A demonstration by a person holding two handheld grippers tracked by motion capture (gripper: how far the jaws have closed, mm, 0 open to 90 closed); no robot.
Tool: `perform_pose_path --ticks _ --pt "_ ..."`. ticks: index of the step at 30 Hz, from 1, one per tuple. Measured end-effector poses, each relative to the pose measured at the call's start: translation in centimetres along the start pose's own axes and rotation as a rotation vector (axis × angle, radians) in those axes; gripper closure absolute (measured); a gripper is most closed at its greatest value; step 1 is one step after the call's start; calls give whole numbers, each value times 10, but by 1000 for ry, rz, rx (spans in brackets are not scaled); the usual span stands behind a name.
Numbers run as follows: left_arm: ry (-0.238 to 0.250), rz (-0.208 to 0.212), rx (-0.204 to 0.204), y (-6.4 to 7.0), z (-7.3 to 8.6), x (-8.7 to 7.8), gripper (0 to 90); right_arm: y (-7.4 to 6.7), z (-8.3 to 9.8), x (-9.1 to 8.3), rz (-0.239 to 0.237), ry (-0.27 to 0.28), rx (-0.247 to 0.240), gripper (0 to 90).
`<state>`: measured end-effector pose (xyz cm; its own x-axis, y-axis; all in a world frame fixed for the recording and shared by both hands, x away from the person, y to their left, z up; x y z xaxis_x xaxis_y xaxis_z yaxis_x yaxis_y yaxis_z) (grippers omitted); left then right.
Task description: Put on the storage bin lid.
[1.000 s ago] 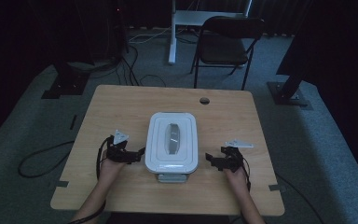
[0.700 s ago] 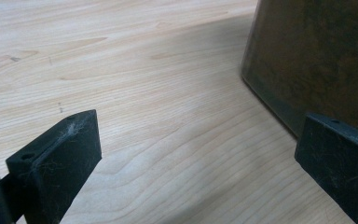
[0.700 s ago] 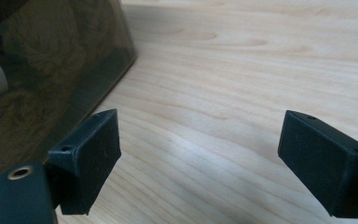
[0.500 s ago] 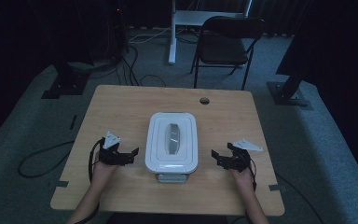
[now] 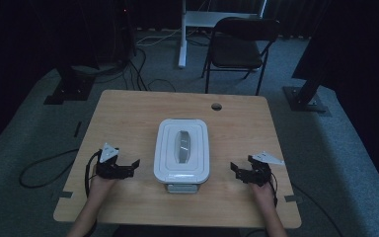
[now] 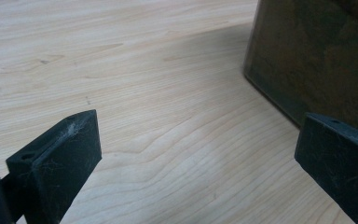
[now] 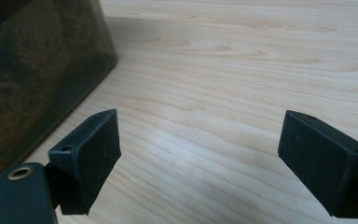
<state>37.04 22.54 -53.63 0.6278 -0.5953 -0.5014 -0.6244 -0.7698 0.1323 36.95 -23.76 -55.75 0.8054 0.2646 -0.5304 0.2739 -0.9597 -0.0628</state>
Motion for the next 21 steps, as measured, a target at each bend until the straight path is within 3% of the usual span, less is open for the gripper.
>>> perform_pose_path --ticks 6,12,13,21 --pt "9 -31 -32 -7 7 -10 10 9 7 -5 81 -2 -16 118" --pt "7 -64 -60 -14 16 -17 10 15 10 -10 101 -8 -12 118" --pt "4 -72 -66 -15 20 -20 10 18 12 -12 130 -14 -15 118" --pt "1 -110 -96 -24 34 -34 10 29 19 -22 168 -25 8 118"
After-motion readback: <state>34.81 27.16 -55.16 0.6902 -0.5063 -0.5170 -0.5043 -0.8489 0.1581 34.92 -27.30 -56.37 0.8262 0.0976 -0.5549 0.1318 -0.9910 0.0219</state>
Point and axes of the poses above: each handheld gripper's, and its own axes: x roughly forward along the jaws, z roughly out of its underside, y roughly to its right, the point moved 5 cm from there along x, roughly forward along the jaws, and after that the axes turned 11 degrees about z, right-handed, at the moved point
